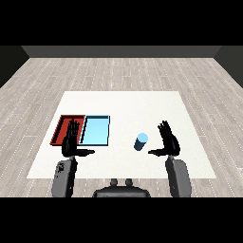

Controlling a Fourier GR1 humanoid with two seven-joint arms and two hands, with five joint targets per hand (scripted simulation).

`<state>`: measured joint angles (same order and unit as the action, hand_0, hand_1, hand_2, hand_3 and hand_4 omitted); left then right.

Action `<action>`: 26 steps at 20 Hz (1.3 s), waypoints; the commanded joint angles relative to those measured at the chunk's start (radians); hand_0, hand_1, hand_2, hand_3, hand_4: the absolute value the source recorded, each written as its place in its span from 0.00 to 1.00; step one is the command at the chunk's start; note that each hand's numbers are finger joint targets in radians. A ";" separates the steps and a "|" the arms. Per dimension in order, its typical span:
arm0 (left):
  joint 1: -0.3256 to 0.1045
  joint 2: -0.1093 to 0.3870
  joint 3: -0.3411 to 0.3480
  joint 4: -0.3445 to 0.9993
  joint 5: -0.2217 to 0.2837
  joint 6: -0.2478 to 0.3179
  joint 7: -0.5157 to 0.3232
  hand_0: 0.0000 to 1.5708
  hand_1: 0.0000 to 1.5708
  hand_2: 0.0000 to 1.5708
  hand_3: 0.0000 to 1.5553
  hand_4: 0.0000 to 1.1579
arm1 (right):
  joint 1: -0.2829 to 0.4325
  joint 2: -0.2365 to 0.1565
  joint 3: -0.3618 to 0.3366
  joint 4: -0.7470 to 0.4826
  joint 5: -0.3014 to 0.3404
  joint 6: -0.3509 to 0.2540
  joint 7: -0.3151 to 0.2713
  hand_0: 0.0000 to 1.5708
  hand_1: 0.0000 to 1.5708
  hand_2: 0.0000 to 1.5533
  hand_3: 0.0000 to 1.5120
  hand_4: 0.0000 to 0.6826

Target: Pick the blue can and put it in the blue box

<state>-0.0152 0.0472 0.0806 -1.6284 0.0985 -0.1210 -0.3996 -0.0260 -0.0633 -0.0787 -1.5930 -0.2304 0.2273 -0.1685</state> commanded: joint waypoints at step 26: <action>-0.010 0.026 0.023 0.023 0.021 -0.018 -0.001 0.00 0.00 0.00 0.00 0.00 | -0.152 0.057 0.056 0.422 -0.096 -0.056 -0.175 0.00 0.00 0.00 0.00 0.00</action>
<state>-0.0266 0.0657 0.0993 -1.6394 0.1212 -0.1218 -0.3737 -0.1285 -0.0042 0.0113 -1.2617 -0.3073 0.1359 -0.3110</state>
